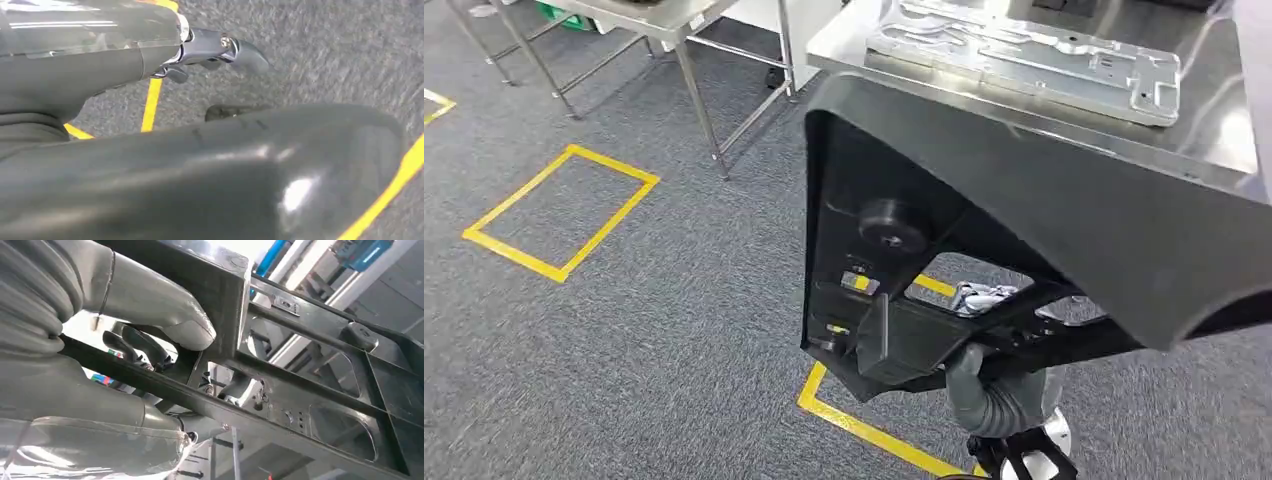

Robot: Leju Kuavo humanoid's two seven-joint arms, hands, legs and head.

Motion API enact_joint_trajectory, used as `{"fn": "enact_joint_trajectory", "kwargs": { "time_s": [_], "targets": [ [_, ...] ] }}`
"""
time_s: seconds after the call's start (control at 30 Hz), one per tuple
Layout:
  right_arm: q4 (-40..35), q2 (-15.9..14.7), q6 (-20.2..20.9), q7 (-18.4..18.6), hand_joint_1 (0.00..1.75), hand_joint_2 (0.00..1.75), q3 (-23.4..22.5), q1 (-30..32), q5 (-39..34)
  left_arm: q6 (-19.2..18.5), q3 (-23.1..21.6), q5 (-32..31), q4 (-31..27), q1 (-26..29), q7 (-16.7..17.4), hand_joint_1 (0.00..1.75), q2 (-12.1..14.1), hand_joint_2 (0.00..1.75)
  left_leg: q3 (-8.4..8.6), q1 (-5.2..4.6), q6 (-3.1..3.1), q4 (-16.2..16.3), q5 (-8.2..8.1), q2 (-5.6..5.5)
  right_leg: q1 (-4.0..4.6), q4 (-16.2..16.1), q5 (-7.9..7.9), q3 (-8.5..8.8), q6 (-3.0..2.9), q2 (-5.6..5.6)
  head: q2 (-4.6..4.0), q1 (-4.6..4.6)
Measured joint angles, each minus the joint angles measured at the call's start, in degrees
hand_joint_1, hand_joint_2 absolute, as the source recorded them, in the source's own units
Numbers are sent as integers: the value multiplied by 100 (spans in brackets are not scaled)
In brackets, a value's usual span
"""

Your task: Take the parts from the cabinet and place them on the table.

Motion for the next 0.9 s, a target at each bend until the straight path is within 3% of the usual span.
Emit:
{"fn": "enact_joint_trajectory", "kwargs": {
  "time_s": [0.07, 0.1, 0.13, 0.17, 0.23, 0.27, 0.3, 0.33, 0.37, 0.4, 0.43, 0.57, 0.6, 0.63, 0.67, 0.73, 0.77, 0.8, 0.83, 0.87, 0.9],
  "targets": [
    [37, -4, 31, 0, 175, 175, 0, -5, -98, 31, 9, 0, 0, -3, 4, 0, -19, 0, 14, 21, 67, -50, 38, 113, 17, -34, 31, -14, 87, 123, 0, 0],
    [55, -20, 29, 0, 175, 175, 0, -10, -131, 33, 18, 0, 0, -18, 4, 0, -44, 0, 36, 56, 111, -105, 74, 200, 10, 27, -18, -19, 94, -82, 0, 0],
    [70, -41, 18, 0, 175, 175, 0, -56, -172, 46, 41, 0, 0, -24, 4, 0, -39, 0, 43, 47, 155, -122, 80, 253, 39, 250, -192, -136, 125, -404, 0, 2],
    [107, -52, -11, 0, 175, 175, 2, -111, -220, 48, 65, 0, 0, -12, 4, 0, -39, 0, 37, 35, 165, -119, 75, 336, 31, 705, -446, -363, 148, -544, 0, 0],
    [159, -76, -39, 0, 175, 175, 2, -142, -264, 48, 92, 0, 0, 23, -2, 0, -37, 0, 31, 20, 177, -111, 63, 483, -2, 1594, -791, -802, 185, -602, 0, 0],
    [181, -90, -41, 0, 175, 175, 2, -141, -277, 48, 98, 0, 0, 25, -4, 0, -37, 0, 28, 18, 177, -104, 59, 551, -14, 1799, -800, -908, 198, -613, 0, 0],
    [205, -107, -41, 0, 175, 175, 2, -143, -290, 48, 112, 0, 0, 20, -7, 0, -37, 0, 28, 19, 168, -96, 48, 613, -26, 1699, -670, -868, 211, -629, 0, 0],
    [225, -118, -37, 0, 175, 175, 2, -148, -297, 48, 147, 0, 0, 12, -7, 0, -42, 0, 35, 20, 156, -86, 34, 669, -39, 1332, -437, -673, 217, -656, 0, 0],
    [242, -127, -37, 0, 175, 175, 2, -159, -301, 61, 203, 0, 0, 8, -4, 0, -50, 0, 50, 21, 139, -75, 15, 723, -48, 770, -174, -371, 215, -728, 0, 0],
    [249, -129, -30, 0, 175, 175, 2, -173, -304, 87, 262, 0, 0, 5, 9, 0, -63, 0, 67, 14, 113, -54, -8, 767, -43, 199, 33, -56, 198, -916, 0, 0],
    [254, -131, -28, 0, 175, 175, 2, -199, -306, 112, 306, 0, 0, 6, 33, 0, -66, 0, 71, -20, 77, -43, -32, 801, 20, 40, -65, 17, 147, -1080, 0, 0],
    [297, -138, -6, 0, 175, 175, 7, -243, -328, 127, 478, 0, 0, -2, 101, 0, -70, 0, 114, -34, -57, -47, -61, 994, 33, 11, -2, -37, 11, -817, 0, 0],
    [301, -138, 0, 0, 175, 175, 9, -243, -328, 120, 524, 0, 0, -12, 103, 0, -68, 0, 97, 3, -103, 1, -118, 891, -18, -26, 29, -11, -32, -770, 0, 0],
    [302, -138, 2, 0, 175, 175, 11, -267, -330, 111, 557, 0, 0, -14, 103, 0, -68, 0, 37, 12, -116, 178, -264, 666, -19, -29, 34, -13, -69, -727, 0, 0],
    [317, -136, 9, 0, 175, 175, 18, -294, -332, 105, 588, 0, 0, -3, 105, 0, -68, 0, -152, 18, -125, 600, -517, 519, -17, -29, 40, -21, -96, -685, 0, 0],
    [343, -136, 31, 0, 175, 175, 24, -301, -339, 87, 662, 0, 0, 28, 107, 0, -70, 0, -614, 19, -144, 1572, -938, 438, 2, -26, 44, -33, -112, -549, 0, 0],
    [363, -135, 35, 0, 175, 175, 26, -299, -347, 87, 680, 0, 0, 45, 109, 0, -70, 0, -766, 19, -144, 1862, -981, 436, 10, -23, 45, -33, -112, -474, 0, 0],
    [378, -138, 42, 0, 175, 175, 28, -299, -352, 87, 693, 0, 0, 50, 109, 0, -70, 0, -772, 19, -134, 1835, -874, 435, 12, -18, 45, -27, -111, -404, 0, 0],
    [382, -138, 44, 0, 175, 175, 28, -300, -352, 87, 704, 0, 0, 48, 109, 0, -70, 0, -657, 19, -120, 1549, -652, 427, 12, -11, 45, -21, -110, -335, 0, 0],
    [387, -136, 44, 0, 175, 175, 33, -300, -352, 87, 715, 0, 0, 41, 109, 0, -68, 0, -432, 20, -99, 1040, -353, 400, 11, 3, 41, -12, -102, -260, 0, 0],
    [387, -136, 46, 0, 175, 175, 35, -305, -352, 87, 728, 0, 0, 41, 109, 0, -68, 0, -166, 28, -73, 442, -52, 228, 7, 20, 32, -9, -87, -192, 0, 0]
  ]
}}
